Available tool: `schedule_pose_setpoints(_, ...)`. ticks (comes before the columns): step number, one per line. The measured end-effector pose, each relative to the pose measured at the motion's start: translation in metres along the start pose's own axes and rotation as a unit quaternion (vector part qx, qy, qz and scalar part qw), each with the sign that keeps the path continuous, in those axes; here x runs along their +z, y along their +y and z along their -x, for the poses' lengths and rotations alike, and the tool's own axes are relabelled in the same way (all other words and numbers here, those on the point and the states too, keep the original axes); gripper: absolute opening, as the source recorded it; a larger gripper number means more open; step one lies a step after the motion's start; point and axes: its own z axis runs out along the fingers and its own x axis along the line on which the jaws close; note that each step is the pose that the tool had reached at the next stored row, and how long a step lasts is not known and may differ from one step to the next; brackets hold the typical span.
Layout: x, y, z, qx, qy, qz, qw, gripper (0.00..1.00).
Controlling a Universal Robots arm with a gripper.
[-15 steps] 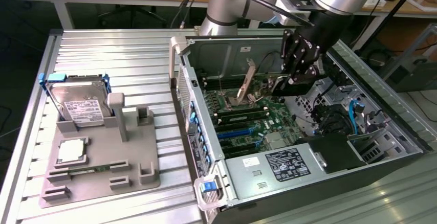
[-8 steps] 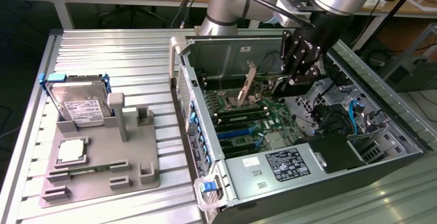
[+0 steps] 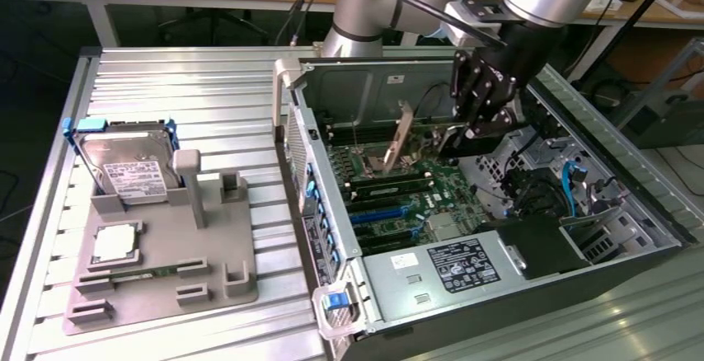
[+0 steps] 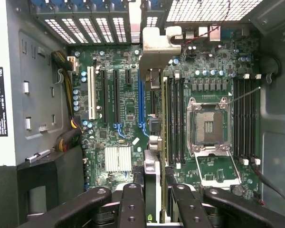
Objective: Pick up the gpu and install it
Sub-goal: 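Insert the gpu into the slot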
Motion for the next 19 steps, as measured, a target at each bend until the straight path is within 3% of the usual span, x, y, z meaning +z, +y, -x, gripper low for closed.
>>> schedule_pose_setpoints(10, 0.0138, 0.0019, 0.0, -0.005, 0.0003, -0.0016, 1.0, 0.27)
schedule_pose_setpoints(19, 0.03, 0.0146, -0.001, -0.006, 0.0004, -0.0015, 1.0, 0.27)
